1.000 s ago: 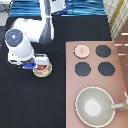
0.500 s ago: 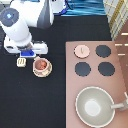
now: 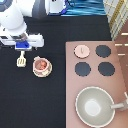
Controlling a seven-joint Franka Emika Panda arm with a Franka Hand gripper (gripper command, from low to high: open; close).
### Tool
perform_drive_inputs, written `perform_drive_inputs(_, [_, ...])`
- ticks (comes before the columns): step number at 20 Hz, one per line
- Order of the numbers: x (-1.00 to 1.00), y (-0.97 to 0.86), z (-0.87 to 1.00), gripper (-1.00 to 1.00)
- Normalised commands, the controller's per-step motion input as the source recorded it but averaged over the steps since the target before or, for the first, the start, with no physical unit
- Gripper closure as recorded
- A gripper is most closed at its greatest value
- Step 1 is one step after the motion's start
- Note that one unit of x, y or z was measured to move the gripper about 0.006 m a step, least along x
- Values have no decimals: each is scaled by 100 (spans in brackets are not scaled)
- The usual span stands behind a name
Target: Take the lid off the pot, put the pot on the plate, and use the tool to push the pot to the front of the table.
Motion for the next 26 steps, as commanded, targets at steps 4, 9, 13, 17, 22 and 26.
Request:
perform_drive_inputs(4, [-67, -30, 0, -100])
perform_drive_inputs(9, [-72, -36, -4, -100])
perform_drive_inputs(13, [-72, -52, -31, -100])
perform_drive_inputs(17, [-65, -70, -57, -100])
perform_drive_inputs(22, [-59, -58, -79, -100])
perform_drive_inputs(26, [-5, -10, -73, -100])
